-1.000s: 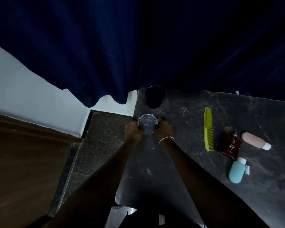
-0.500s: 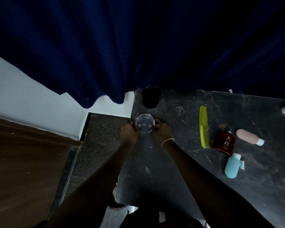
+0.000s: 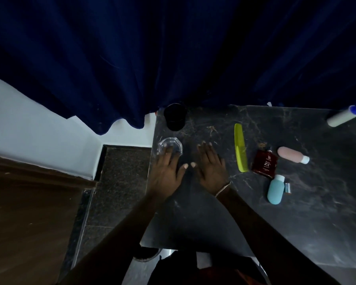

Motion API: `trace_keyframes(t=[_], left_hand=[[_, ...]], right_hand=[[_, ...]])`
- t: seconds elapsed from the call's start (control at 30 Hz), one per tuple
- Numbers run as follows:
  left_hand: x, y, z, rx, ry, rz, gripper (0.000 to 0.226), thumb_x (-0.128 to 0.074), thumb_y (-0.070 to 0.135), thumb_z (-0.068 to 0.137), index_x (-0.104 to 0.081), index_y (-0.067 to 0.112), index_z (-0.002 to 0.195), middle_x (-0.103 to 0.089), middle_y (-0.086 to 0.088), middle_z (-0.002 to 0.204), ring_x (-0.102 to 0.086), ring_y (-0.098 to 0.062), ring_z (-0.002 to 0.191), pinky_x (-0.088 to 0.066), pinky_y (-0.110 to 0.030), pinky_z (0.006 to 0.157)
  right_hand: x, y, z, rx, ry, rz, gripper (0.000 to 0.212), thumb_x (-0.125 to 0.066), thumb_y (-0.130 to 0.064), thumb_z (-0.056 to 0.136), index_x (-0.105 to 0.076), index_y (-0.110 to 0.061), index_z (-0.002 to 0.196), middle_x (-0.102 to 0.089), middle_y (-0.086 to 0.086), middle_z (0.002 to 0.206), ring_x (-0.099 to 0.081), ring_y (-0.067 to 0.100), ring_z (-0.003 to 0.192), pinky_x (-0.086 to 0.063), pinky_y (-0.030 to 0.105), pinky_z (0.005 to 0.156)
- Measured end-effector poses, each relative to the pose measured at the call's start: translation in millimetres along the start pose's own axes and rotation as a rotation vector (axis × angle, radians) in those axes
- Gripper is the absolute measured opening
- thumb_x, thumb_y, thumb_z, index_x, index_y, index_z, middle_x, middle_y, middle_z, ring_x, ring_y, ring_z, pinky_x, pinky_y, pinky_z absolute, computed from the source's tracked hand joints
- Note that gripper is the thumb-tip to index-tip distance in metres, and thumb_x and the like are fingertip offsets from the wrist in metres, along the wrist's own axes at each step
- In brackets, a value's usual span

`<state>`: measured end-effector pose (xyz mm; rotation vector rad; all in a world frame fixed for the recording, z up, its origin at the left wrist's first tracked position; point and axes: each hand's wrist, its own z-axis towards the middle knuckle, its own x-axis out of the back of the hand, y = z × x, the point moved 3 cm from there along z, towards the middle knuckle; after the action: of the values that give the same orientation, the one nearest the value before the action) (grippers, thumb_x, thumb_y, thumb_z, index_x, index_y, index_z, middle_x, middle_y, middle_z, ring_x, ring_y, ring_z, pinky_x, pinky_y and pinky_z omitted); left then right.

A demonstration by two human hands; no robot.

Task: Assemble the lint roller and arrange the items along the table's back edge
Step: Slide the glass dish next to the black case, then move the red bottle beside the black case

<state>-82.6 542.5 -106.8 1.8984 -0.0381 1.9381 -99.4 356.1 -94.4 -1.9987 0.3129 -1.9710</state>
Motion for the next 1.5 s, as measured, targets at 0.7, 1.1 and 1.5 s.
trace_keyframes(t=[0.7,1.1,1.5], left_hand=[[-56.0,217.4,64.0,-0.305,-0.067,-0.076,0.061,-0.037,0.050,0.107,-0.037,0.015,0.158,-0.031,-0.015,0.167,-0.021,-0.032,0.158,-0.024,-0.049,0.128],[-84.8,287.5,89.8,0.066,-0.314,-0.303,0.051,-0.059,0.037,0.101,-0.047,0.012,0.144,-0.057,-0.016,0.138,-0.060,-0.035,0.123,-0.055,-0.045,0.092],[-107.8,297.8,101.2,0.333,-0.378,-0.475,0.041,-0.074,0.026,0.090,-0.064,0.012,0.128,-0.071,-0.012,0.123,-0.067,-0.031,0.115,-0.056,-0.042,0.094]], right_hand=[[86.2,189.5,-72.7,-0.326,0.094,0.001,0.063,-0.042,-0.047,0.098,-0.039,-0.011,0.150,-0.041,0.009,0.155,-0.041,0.027,0.143,-0.043,0.043,0.105],[89.2,259.4,-44.1,-0.582,-0.080,0.300,0.032,-0.054,-0.026,0.095,-0.058,-0.005,0.119,-0.066,0.016,0.107,-0.067,0.034,0.097,-0.058,0.044,0.082],[77.3,275.7,-34.7,-0.699,-0.107,0.496,0.025,-0.070,-0.018,0.087,-0.066,-0.002,0.106,-0.072,0.017,0.103,-0.068,0.033,0.102,-0.056,0.043,0.093]])
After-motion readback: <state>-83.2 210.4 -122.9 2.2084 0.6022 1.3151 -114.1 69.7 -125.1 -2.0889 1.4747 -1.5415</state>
